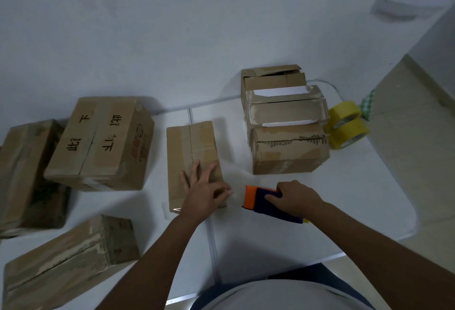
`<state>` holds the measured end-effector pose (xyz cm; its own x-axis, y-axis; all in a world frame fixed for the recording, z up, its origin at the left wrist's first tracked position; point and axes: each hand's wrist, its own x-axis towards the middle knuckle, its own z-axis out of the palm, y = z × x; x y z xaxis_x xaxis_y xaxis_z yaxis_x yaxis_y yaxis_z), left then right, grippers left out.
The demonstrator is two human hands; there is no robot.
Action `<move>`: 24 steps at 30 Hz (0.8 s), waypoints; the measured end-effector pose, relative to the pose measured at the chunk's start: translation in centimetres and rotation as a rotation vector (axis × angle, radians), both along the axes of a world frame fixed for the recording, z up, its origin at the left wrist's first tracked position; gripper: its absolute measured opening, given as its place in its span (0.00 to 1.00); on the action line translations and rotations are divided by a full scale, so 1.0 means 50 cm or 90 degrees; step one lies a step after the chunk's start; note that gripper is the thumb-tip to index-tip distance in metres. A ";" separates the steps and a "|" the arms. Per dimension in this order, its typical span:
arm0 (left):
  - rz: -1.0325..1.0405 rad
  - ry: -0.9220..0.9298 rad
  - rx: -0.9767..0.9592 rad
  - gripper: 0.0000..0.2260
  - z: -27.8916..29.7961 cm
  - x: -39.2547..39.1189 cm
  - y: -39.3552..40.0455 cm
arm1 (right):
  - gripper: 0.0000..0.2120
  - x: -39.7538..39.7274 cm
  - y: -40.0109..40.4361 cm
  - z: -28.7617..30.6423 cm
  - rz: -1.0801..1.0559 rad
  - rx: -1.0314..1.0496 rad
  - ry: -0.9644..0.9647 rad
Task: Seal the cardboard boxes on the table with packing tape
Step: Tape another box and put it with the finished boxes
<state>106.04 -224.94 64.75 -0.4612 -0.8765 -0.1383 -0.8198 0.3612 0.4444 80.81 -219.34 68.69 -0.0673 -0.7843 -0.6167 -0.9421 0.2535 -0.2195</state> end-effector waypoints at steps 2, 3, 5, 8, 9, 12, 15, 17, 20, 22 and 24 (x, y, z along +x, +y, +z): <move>-0.003 0.028 -0.042 0.06 -0.010 -0.003 0.001 | 0.22 0.013 -0.001 0.001 0.005 -0.025 0.021; 0.002 0.039 -0.056 0.06 -0.016 -0.003 0.002 | 0.23 0.020 -0.003 0.001 0.007 -0.034 0.031; 0.016 0.043 -0.066 0.05 -0.023 -0.001 0.001 | 0.25 0.030 -0.007 -0.003 0.008 -0.047 0.041; 0.016 0.034 -0.066 0.06 -0.024 0.000 0.000 | 0.26 0.040 -0.013 -0.012 0.003 -0.055 0.040; 0.013 0.035 -0.065 0.06 -0.022 -0.001 0.001 | 0.26 0.047 -0.015 -0.016 0.003 -0.054 0.044; 0.008 0.045 -0.051 0.06 -0.018 0.001 0.002 | 0.26 0.057 -0.022 -0.025 -0.031 -0.060 0.050; 0.005 0.050 -0.044 0.06 -0.018 0.004 0.002 | 0.24 0.015 -0.031 -0.016 -0.082 -0.040 0.099; -0.001 0.054 -0.048 0.06 -0.019 0.005 0.002 | 0.23 -0.015 -0.027 -0.016 -0.081 -0.038 0.127; 0.005 0.059 -0.050 0.05 -0.020 0.001 0.004 | 0.20 -0.010 -0.015 -0.028 -0.108 -0.097 0.135; 0.002 0.062 -0.052 0.05 -0.018 0.002 0.005 | 0.19 0.015 -0.006 -0.046 -0.107 -0.101 0.123; 0.002 0.056 -0.052 0.06 -0.020 0.004 0.007 | 0.20 0.037 0.009 -0.072 -0.136 -0.061 0.051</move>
<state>106.24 -224.59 63.77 -0.4655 -0.8847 -0.0258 -0.7805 0.3966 0.4833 82.69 -218.90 65.10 -0.2839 -0.8015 -0.5263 -0.8845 0.4309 -0.1790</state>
